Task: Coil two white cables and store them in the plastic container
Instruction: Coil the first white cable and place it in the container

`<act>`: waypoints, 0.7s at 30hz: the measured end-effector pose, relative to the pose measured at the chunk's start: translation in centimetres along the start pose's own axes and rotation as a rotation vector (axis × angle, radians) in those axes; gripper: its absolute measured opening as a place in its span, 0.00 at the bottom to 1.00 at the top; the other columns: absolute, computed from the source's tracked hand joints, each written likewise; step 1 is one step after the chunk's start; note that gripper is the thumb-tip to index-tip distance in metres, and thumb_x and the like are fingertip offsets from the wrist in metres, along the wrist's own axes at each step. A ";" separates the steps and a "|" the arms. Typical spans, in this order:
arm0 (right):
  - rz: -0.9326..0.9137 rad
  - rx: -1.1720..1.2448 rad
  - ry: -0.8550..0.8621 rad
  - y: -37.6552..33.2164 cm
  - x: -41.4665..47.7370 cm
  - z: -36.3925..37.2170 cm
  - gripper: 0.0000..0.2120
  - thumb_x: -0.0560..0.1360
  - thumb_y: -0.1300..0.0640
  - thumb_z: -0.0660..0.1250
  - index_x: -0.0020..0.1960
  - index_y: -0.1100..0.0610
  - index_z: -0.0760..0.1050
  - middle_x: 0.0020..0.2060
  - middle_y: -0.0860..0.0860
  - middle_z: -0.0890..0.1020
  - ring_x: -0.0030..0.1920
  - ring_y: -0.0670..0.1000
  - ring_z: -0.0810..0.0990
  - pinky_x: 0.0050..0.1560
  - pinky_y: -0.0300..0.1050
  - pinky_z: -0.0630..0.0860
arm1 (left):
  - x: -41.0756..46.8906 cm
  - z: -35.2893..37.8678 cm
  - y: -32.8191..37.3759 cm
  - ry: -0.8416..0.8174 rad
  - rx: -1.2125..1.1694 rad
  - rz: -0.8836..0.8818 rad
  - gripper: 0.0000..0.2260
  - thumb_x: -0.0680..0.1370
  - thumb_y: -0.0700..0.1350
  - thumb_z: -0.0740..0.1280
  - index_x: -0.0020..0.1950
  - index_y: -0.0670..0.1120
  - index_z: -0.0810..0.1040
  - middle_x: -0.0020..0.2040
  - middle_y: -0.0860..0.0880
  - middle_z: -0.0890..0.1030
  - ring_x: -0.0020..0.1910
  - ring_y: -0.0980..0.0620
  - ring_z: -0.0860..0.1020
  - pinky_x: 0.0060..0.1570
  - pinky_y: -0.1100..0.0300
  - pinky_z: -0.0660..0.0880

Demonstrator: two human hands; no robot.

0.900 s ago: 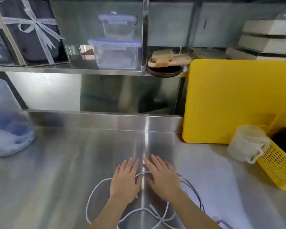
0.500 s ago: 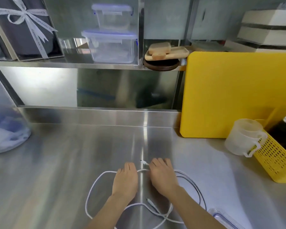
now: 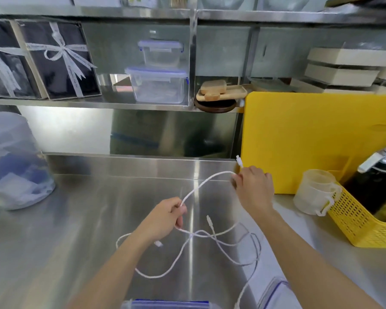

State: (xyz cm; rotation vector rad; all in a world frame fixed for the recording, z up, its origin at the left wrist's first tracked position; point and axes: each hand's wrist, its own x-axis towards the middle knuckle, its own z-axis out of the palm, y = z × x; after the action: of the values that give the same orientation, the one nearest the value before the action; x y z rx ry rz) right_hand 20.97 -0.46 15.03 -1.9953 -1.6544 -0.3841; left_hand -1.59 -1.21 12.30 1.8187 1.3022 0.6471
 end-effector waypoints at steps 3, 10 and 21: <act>-0.170 0.108 -0.064 -0.7 -1.0 -0.6 0.13 0.74 0.58 0.65 0.59 0.58 0.73 0.55 0.56 0.78 0.56 0.58 0.73 0.53 0.50 0.65 | -0.3 -0.5 2.2 0.095 -0.082 0.105 0.11 0.80 0.41 0.59 0.38 0.43 0.74 0.23 0.54 0.73 0.27 0.53 0.71 0.36 0.56 0.70; -0.562 0.275 0.079 -4.9 -0.3 -4.4 0.06 0.71 0.64 0.64 0.44 0.57 0.79 0.36 0.55 0.83 0.39 0.58 0.81 0.44 0.47 0.61 | -1.1 -1.2 6.6 0.030 -0.164 0.286 0.13 0.79 0.46 0.61 0.35 0.49 0.70 0.23 0.56 0.71 0.24 0.57 0.67 0.30 0.64 0.68; -0.157 0.045 -0.017 -1.2 2.1 -7.2 0.18 0.77 0.58 0.62 0.66 0.56 0.67 0.57 0.56 0.78 0.57 0.59 0.73 0.53 0.52 0.65 | -3.4 -2.8 5.5 0.030 -0.283 0.166 0.13 0.81 0.43 0.56 0.37 0.45 0.72 0.24 0.54 0.63 0.24 0.55 0.59 0.25 0.64 0.59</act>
State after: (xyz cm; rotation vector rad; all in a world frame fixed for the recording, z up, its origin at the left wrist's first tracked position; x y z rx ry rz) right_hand 21.02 -2.58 22.31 -1.8473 -1.8205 -0.3841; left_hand -1.95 -4.45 18.54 1.6980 1.0259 0.9046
